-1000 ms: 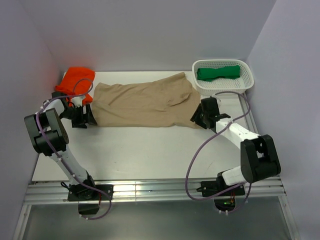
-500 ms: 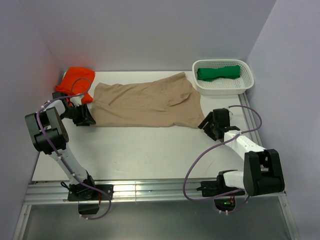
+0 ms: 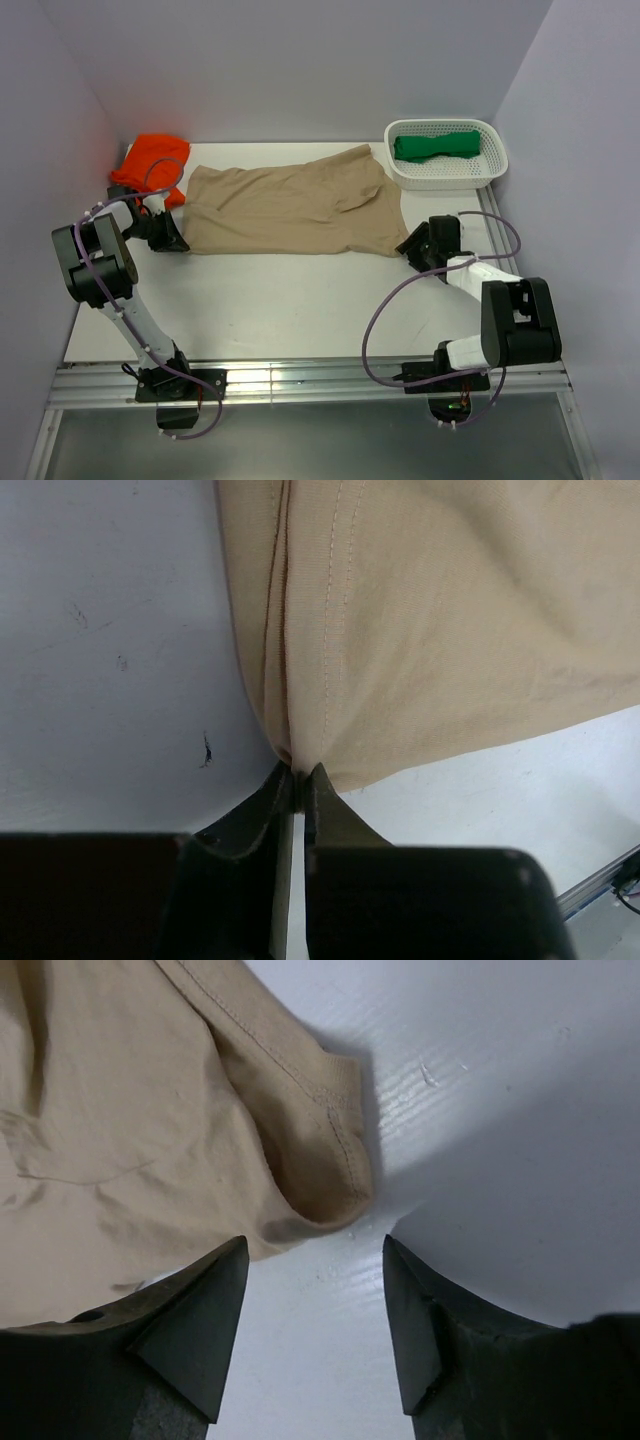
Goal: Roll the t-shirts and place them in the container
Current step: Fold the tshirt
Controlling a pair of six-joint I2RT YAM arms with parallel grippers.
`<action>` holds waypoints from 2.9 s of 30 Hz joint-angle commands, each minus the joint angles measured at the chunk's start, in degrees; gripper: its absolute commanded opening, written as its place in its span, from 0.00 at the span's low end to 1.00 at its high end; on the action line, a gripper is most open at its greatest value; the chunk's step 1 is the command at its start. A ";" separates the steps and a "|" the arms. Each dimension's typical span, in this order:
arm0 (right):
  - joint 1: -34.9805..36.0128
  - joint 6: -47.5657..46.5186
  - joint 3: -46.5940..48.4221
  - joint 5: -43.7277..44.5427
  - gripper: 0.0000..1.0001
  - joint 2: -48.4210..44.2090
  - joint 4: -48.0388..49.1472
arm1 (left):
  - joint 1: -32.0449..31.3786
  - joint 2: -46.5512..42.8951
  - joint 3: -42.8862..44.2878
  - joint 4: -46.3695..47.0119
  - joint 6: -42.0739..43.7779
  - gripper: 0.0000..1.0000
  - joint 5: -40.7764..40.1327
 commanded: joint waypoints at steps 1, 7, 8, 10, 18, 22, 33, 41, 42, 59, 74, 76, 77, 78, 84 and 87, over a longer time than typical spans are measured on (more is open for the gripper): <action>-0.37 0.27 1.71 -0.76 0.63 2.86 1.62 | -0.36 0.18 0.08 -0.15 1.07 0.07 -0.06; -0.37 -0.34 4.08 0.38 0.31 5.32 0.13 | -0.72 0.09 0.52 -0.77 2.21 0.00 -0.15; -0.37 -0.52 4.60 0.73 0.27 5.32 -0.05 | -0.80 -0.08 0.60 -1.29 2.47 0.00 -0.15; -0.29 -1.04 4.87 1.52 0.15 4.80 -1.81 | -0.81 -0.96 0.78 -1.82 3.35 0.00 -0.67; -0.81 -4.21 6.46 5.66 0.00 -3.46 -13.13 | 0.16 -4.74 2.53 -8.23 8.97 0.00 -4.28; -1.43 -4.91 4.53 4.78 0.00 -9.86 -17.89 | 1.92 -6.85 2.10 -11.31 11.70 0.00 -5.07; -1.60 -3.95 1.36 1.62 0.00 -23.58 -31.85 | 6.40 -15.19 -6.15 -16.06 20.66 0.00 -7.97; -1.52 -2.28 -1.10 -1.81 0.15 -34.48 -38.98 | 8.42 -20.47 -12.66 -17.82 25.68 0.00 -10.25; -1.60 -1.93 -1.71 -1.81 0.20 -35.19 -39.16 | 8.42 -21.17 -13.54 -17.73 26.03 0.00 -10.43; 4.19 -1.14 9.88 1.53 0.45 -20.97 -27.23 | 9.57 -20.83 2.35 -25.11 25.86 0.59 -6.31; 19.49 -3.24 33.43 1.53 0.37 18.14 -17.46 | -1.32 0.86 27.04 -18.17 19.80 0.63 6.01; 19.84 -3.51 36.85 1.09 0.37 22.18 -17.37 | -3.08 2.81 28.20 -15.12 18.22 0.63 3.91; 20.28 -3.60 37.91 0.65 0.37 23.42 -17.54 | -3.52 4.56 29.42 -14.31 16.82 0.63 3.11; 20.45 -3.77 40.10 0.47 0.37 25.78 -17.80 | -4.22 5.62 30.13 -14.13 16.37 0.63 2.32; 23.44 -4.83 42.84 3.81 0.37 27.65 -21.23 | -4.93 9.58 32.42 -12.20 13.55 0.61 -0.23; 24.32 -5.35 42.67 4.43 0.37 27.21 -22.46 | -5.37 10.20 31.81 -11.75 13.55 0.60 -1.29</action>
